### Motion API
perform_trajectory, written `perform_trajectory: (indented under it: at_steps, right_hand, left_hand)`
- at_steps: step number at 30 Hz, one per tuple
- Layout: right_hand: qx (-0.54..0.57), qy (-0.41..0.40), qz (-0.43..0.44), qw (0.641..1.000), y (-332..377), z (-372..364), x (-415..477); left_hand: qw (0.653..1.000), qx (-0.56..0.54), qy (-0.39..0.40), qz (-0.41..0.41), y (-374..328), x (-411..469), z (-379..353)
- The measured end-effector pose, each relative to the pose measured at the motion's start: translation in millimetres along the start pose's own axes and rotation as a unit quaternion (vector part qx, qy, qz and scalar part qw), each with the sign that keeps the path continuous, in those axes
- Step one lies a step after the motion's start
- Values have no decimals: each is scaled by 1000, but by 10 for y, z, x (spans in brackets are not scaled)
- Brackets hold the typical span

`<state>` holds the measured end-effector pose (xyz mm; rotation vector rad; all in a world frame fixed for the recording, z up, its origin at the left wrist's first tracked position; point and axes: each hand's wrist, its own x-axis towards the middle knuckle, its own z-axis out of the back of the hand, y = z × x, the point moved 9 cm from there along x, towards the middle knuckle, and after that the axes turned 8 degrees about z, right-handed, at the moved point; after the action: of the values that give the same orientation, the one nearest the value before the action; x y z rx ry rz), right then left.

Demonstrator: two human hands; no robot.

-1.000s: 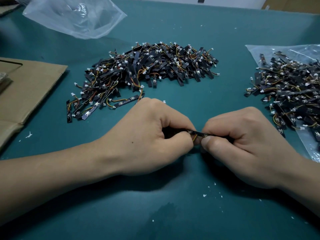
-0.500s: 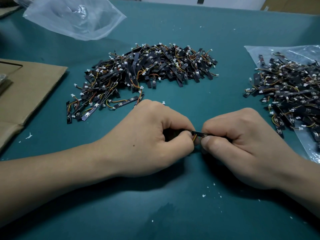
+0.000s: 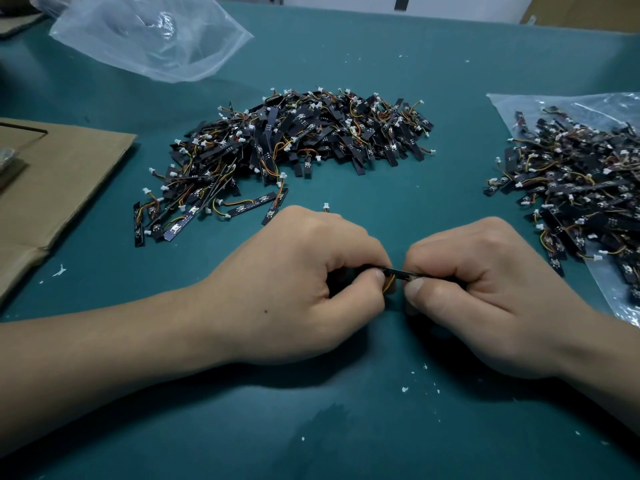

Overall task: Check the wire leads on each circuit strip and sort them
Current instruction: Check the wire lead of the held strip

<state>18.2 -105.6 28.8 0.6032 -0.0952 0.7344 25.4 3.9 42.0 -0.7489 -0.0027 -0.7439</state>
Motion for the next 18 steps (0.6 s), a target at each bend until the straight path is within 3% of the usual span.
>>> perform_trajectory:
  at_steps: [12, 18]
  right_hand:
    - [20, -11, 60, 998, 76, 13, -20]
    - [22, 27, 98, 995, 137, -51, -14]
  left_hand:
    - [1000, -15, -6, -8, -21, -24, 37]
    - [999, -46, 5, -12, -14, -21, 38]
